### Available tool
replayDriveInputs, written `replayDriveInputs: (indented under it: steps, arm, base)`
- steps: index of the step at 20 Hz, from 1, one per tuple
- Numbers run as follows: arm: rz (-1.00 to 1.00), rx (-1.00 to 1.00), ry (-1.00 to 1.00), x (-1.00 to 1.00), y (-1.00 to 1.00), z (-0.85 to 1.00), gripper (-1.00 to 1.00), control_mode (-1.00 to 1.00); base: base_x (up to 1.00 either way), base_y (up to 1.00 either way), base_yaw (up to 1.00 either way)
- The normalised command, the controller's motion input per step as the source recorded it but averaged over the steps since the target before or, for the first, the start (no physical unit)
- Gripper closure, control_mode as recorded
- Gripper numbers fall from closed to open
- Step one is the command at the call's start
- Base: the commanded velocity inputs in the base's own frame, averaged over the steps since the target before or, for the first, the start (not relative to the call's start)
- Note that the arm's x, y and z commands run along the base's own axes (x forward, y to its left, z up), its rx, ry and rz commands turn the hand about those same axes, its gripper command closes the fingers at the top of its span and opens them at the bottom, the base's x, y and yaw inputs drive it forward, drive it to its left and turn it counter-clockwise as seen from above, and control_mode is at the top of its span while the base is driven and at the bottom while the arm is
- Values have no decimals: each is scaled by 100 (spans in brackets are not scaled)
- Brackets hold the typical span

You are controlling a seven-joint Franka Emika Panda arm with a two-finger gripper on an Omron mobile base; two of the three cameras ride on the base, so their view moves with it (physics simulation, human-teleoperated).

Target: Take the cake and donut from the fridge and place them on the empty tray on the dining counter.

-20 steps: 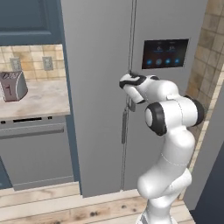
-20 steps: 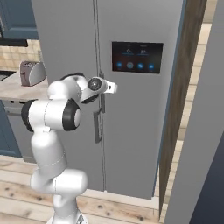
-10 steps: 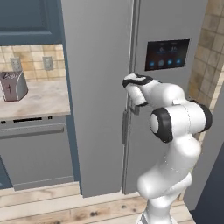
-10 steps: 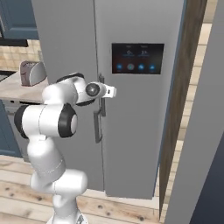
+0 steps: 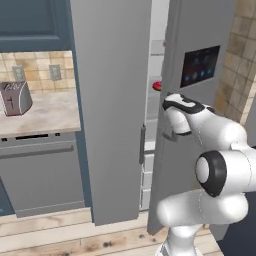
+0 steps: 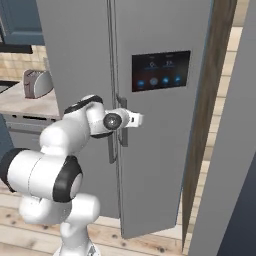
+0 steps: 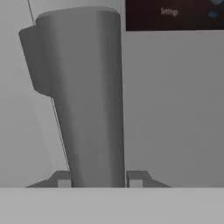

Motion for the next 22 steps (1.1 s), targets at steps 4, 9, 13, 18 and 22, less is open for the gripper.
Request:
replayDriveInputs:
  steps: [4,9,13,18,22]
  arm:
    - [1,0,3,-88,-93,0,100,-100]
    - [3,0,3,-76,-76,5,-100,-100]
    - [0,0,11,-65,-15,36,-100,-100]
    - [-13,-4,28,-50,0,74,-100,-100]
    - [-17,-3,27,-56,-7,93,-100,-100]
  base:
    - [0,0,0]
    - [0,0,0]
    - [0,0,0]
    - [0,0,0]
    - [0,0,0]
